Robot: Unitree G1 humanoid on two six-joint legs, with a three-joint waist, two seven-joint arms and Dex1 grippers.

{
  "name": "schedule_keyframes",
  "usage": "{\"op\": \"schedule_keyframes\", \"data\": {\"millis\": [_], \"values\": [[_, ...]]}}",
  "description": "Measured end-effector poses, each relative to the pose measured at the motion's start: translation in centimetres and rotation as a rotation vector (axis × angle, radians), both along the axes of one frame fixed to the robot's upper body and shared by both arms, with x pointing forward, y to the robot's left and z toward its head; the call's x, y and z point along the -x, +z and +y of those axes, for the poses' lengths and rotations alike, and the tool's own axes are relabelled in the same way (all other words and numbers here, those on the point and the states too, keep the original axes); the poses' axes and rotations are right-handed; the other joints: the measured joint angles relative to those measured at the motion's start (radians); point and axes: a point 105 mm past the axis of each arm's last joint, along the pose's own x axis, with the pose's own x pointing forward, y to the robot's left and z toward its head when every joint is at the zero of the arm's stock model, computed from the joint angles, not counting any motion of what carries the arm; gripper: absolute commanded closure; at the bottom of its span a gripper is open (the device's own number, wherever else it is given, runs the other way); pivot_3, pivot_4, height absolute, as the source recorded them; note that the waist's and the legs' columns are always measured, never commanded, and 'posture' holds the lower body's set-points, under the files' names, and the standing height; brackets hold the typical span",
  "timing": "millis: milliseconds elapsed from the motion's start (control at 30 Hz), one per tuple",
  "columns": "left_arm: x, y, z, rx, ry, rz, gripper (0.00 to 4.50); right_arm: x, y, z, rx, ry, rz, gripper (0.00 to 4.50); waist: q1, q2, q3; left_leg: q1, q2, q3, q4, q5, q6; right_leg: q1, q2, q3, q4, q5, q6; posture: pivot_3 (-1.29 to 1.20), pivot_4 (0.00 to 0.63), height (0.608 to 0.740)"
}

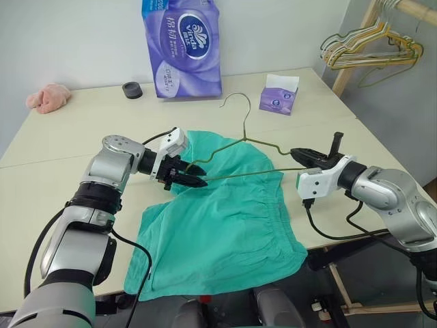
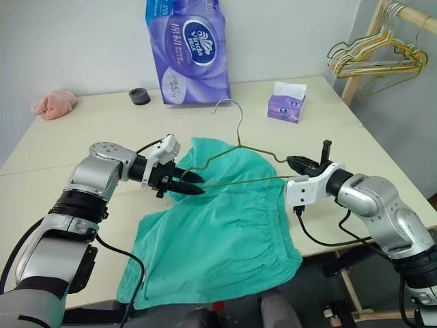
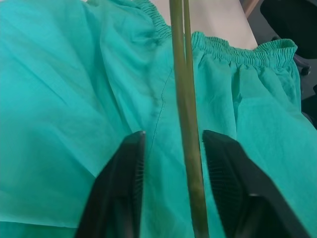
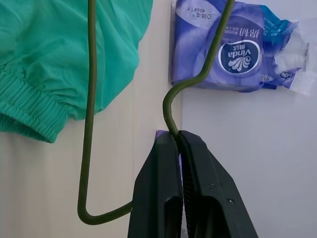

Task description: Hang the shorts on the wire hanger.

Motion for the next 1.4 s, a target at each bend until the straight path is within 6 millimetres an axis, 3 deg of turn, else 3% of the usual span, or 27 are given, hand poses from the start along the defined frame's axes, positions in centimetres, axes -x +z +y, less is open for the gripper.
{"op": "schedule_keyframes", "data": {"millis": [100,267,300,467,700,867,933,1067,1167,1400], "values": [[0.2,-0.2,-0.1,0.0,-0.009,0.001,4.48,0.0,0.1,-0.1,0.001,-0.001,-0.003,4.5,0.0,0.0,0.0,0.0,0.0,-0.001,0.0,0.0,0.0,0.0,0.0,0.0,0.0,0.0,0.0,-0.23,0.111,0.74],[0.3,-0.1,-0.2,0.0,-0.012,0.0,4.48,0.2,0.0,-0.2,0.005,-0.003,0.011,4.5,0.0,0.0,0.0,0.0,0.0,-0.001,0.0,0.0,0.0,0.0,0.0,0.0,0.0,0.0,0.0,-0.23,0.111,0.74],[0.3,-0.1,-0.2,-0.001,-0.014,-0.002,4.5,0.3,0.0,-0.3,-0.004,-0.004,0.015,3.99,0.0,0.0,0.0,0.0,0.0,-0.001,0.0,0.0,0.0,0.0,0.0,0.0,0.0,0.0,0.0,-0.23,0.111,0.74],[0.3,-0.1,-0.2,-0.002,-0.011,-0.003,4.5,0.9,-0.4,-0.2,-0.062,0.003,0.095,2.52,0.0,0.0,0.0,0.0,0.0,-0.001,0.0,0.0,0.0,0.0,0.0,0.0,0.001,0.0,0.0,-0.24,0.109,0.74],[0.2,-0.5,-0.1,-0.017,0.006,-0.031,4.5,2.8,-0.9,-1.7,-0.195,-0.041,0.299,0.29,0.002,0.0,0.0,0.0,0.0,-0.002,0.001,0.0,0.0,0.001,-0.001,-0.001,0.001,0.0,0.0,-0.24,0.111,0.74],[0.4,-0.3,0.4,-0.075,-0.045,-0.131,4.5,2.8,1.3,-3.9,-0.417,-0.147,0.435,0.29,0.0,0.0,0.0,0.0,0.001,-0.002,0.001,0.0,0.0,0.001,-0.001,0.0,0.001,0.0,0.0,-0.25,0.11,0.74],[0.7,-0.3,0.5,-0.106,-0.087,-0.179,4.5,3.6,1.0,-4.2,-0.433,-0.161,0.625,0.29,0.001,0.001,0.0,0.0,0.001,-0.002,0.001,0.0,0.0,0.001,-0.001,-0.001,0.001,0.0,0.0,-0.25,0.109,0.74],[1.1,-0.1,0.1,-0.13,-0.139,-0.219,4.5,4.9,0.3,-3.1,-0.422,-0.137,0.851,0.29,0.0,0.0,-0.001,0.0,0.0,-0.002,0.001,0.0,0.0,0.001,-0.001,-0.001,0.001,0.0,0.0,-0.25,0.106,0.74],[1.3,0.2,-0.6,-0.129,-0.177,-0.25,4.5,4.8,-0.8,-1.8,-0.405,-0.147,0.968,0.29,-0.003,0.0,-0.001,0.0,0.0,-0.002,0.001,0.0,0.0,0.001,-0.001,-0.001,0.001,0.0,0.0,-0.25,0.105,0.74],[1.6,0.7,-1.4,-0.133,-0.215,-0.283,4.5,3.7,-2.4,-1.0,-0.365,-0.2,1.06,0.29,-0.01,0.0,-0.001,-0.001,0.0,-0.002,0.001,0.0,0.0,0.0,-0.002,-0.001,0.001,0.0,0.0,-0.24,0.104,0.74]]}}
